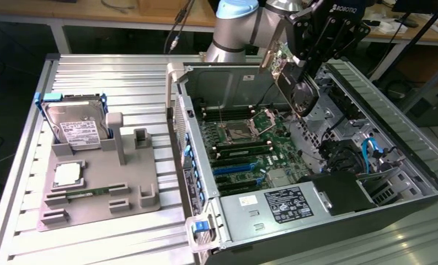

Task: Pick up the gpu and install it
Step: 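Pick up the gpu and move the gpu toward the slot, then insert the gpu into the slot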

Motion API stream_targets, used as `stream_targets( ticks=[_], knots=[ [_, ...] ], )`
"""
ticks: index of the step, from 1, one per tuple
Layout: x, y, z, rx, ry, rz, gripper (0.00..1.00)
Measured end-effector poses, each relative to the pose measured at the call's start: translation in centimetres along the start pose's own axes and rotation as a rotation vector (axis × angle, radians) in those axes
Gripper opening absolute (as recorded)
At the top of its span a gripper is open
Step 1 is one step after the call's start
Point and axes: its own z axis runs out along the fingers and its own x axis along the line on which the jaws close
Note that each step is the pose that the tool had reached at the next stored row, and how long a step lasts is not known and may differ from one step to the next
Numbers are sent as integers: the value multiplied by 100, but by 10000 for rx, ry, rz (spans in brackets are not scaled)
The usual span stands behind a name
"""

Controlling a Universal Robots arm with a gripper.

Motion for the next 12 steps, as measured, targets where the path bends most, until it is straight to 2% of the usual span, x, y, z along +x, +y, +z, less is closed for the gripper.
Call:
stream_targets(
  ticks=[9,12],
  knots=[
    [0,1,0,0,0,-13,27],
    [0,1,5,22,-22,-714,27]
  ],
)
